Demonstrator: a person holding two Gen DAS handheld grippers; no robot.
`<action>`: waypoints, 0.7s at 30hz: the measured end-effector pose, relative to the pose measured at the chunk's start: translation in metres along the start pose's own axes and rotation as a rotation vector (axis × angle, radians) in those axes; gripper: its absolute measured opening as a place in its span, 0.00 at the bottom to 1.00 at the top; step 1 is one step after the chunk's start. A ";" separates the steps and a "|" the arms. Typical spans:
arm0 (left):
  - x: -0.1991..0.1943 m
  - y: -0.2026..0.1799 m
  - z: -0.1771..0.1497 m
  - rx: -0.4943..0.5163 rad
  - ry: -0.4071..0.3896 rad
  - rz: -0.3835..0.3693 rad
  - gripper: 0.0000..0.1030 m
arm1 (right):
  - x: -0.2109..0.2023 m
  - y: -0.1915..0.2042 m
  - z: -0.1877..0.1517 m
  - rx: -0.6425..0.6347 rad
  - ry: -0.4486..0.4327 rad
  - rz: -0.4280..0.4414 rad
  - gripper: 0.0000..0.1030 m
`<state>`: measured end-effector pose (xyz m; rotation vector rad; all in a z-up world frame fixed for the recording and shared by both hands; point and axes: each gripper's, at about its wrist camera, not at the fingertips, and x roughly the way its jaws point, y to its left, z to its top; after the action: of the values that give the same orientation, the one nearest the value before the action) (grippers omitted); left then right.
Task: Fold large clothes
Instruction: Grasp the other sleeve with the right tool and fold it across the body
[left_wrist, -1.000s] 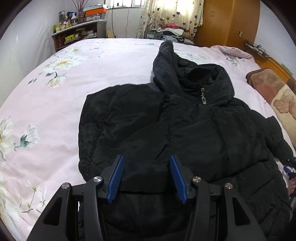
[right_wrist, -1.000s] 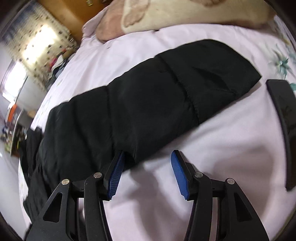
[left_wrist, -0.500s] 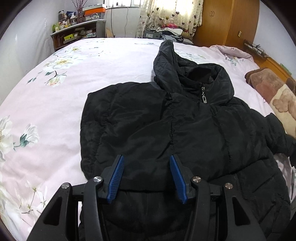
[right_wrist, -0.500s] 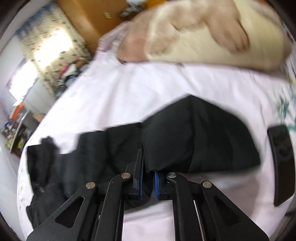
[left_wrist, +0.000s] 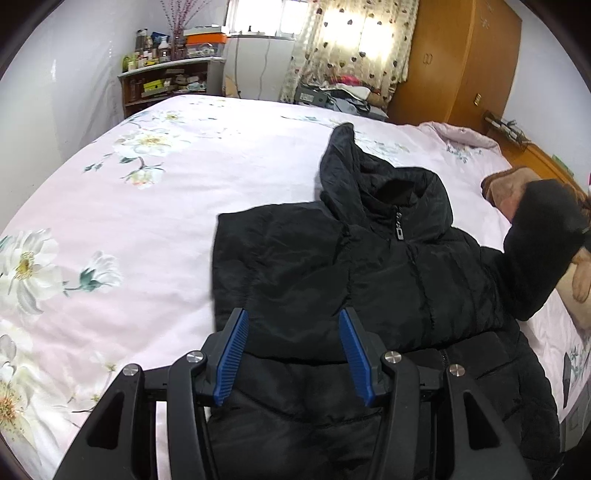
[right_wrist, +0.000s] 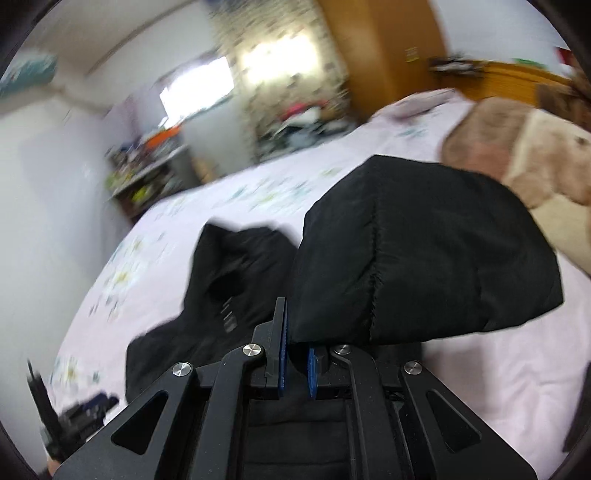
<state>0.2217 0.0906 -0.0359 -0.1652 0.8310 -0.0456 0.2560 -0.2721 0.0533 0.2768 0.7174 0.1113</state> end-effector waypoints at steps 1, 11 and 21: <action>-0.002 0.004 0.000 -0.009 -0.001 0.001 0.52 | 0.012 0.009 -0.004 -0.020 0.024 0.012 0.08; -0.007 0.039 -0.006 -0.075 0.006 0.028 0.52 | 0.105 0.062 -0.091 -0.150 0.306 0.122 0.54; 0.003 0.018 0.005 -0.078 0.007 -0.038 0.52 | 0.057 0.043 -0.072 -0.108 0.148 0.211 0.55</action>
<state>0.2267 0.1089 -0.0375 -0.2546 0.8371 -0.0498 0.2511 -0.2047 -0.0224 0.2424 0.8249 0.3731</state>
